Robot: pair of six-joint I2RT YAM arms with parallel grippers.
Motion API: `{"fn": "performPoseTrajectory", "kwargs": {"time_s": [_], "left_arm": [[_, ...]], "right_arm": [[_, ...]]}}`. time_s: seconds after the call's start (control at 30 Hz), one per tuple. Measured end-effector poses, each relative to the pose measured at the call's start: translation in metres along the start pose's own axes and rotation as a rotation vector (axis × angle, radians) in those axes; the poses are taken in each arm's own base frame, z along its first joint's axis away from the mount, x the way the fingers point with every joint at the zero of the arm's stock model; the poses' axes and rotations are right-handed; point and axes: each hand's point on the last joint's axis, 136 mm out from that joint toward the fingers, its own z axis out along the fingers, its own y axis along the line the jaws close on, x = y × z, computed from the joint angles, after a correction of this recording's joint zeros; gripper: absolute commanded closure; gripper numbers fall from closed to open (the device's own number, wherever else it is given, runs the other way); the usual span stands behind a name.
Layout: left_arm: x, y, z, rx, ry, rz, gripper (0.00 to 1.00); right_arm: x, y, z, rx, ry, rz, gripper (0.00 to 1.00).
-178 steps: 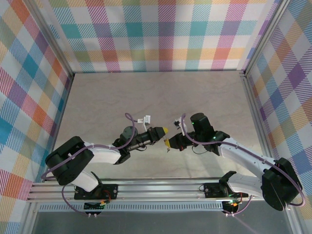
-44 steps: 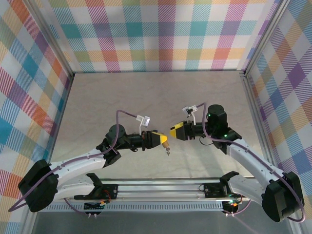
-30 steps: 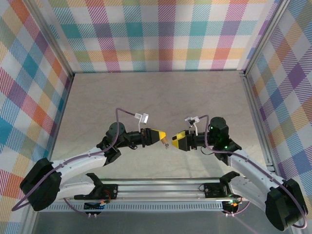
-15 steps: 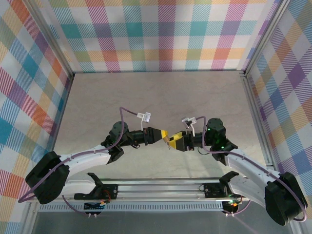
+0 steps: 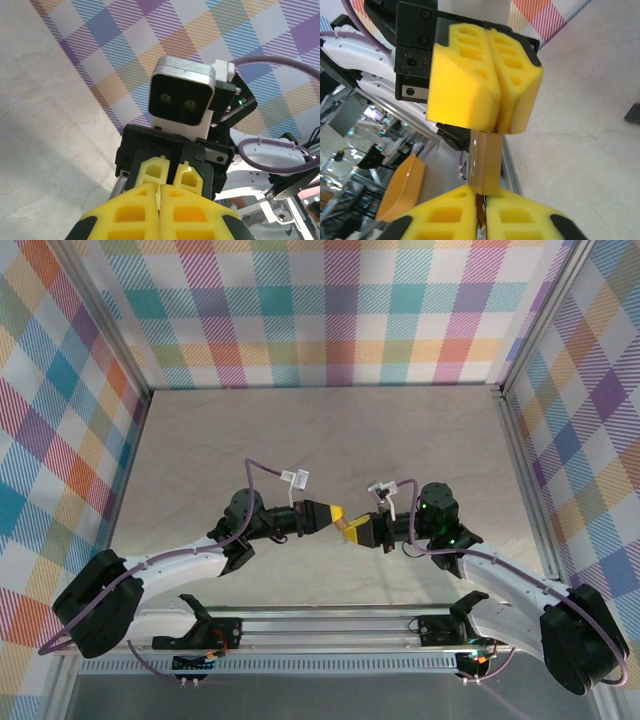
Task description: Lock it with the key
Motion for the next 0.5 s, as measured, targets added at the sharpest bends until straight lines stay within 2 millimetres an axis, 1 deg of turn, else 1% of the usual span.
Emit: {"fn": "performPoseTrajectory", "kwargs": {"time_s": [0.17, 0.27, 0.37, 0.5], "left_arm": [[-0.002, 0.002, -0.001, -0.005, -0.006, -0.002, 1.00], [-0.003, 0.006, 0.000, -0.014, -0.006, -0.006, 1.00], [-0.005, 0.016, 0.002, -0.035, -0.001, -0.022, 1.00], [-0.003, 0.035, 0.010, -0.058, 0.036, -0.064, 1.00]], "right_arm": [[0.000, -0.002, -0.001, 0.030, -0.009, -0.004, 1.00], [0.000, -0.008, -0.003, 0.069, -0.023, -0.003, 1.00], [0.003, -0.018, -0.005, 0.112, -0.044, 0.006, 1.00], [0.012, -0.030, -0.013, 0.190, -0.085, 0.017, 1.00]]}}
